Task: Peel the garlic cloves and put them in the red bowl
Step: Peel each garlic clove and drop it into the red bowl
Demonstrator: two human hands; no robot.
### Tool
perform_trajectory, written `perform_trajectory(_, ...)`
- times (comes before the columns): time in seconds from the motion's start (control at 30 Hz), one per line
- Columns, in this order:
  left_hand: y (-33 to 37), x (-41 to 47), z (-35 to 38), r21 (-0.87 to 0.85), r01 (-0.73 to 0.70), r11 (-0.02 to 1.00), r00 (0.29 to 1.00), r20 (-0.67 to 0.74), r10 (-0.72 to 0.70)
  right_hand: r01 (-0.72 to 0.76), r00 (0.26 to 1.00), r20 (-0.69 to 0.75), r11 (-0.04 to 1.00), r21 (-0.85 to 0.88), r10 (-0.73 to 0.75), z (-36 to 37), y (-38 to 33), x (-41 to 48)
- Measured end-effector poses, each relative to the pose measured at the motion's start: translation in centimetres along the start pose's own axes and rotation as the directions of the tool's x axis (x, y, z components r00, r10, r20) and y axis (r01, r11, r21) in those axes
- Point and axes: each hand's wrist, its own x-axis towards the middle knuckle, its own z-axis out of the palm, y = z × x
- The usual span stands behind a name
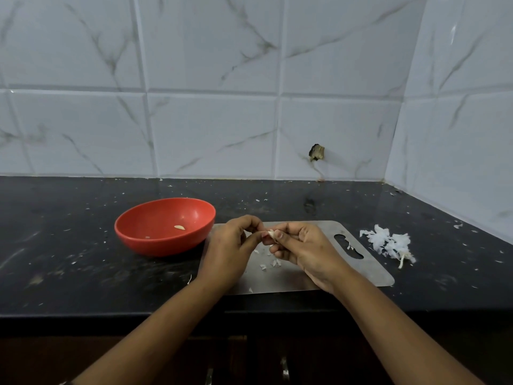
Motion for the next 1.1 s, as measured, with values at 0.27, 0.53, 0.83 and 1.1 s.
perform_trajectory(0.27, 0.32, 0.00, -0.06, -0.028, 0.020, 0.999, 0.998, 0.068, -0.018, -0.013, 1.000, 0.011, 1.000, -0.021, 0.014, 0.13, -0.14, -0.20)
perform_trajectory(0.53, 0.47, 0.20, -0.11, -0.094, 0.067, 0.993, 0.987, 0.150, -0.052, -0.013, 1.000, 0.020, 1.000, -0.017, 0.014, 0.10, -0.38, -0.46)
perform_trajectory(0.83, 0.41, 0.08, 0.14, 0.042, -0.078, 0.996, 0.991, 0.114, 0.073, -0.009, 0.999, -0.045, 0.998, -0.057, 0.006, 0.33, 0.10, -0.08)
perform_trajectory(1.1, 0.03, 0.03, 0.35, 0.089, -0.102, 0.991, 0.992, 0.087, 0.094, -0.028, 0.992, -0.125, 1.000, -0.003, 0.028, 0.03, 0.13, 0.20)
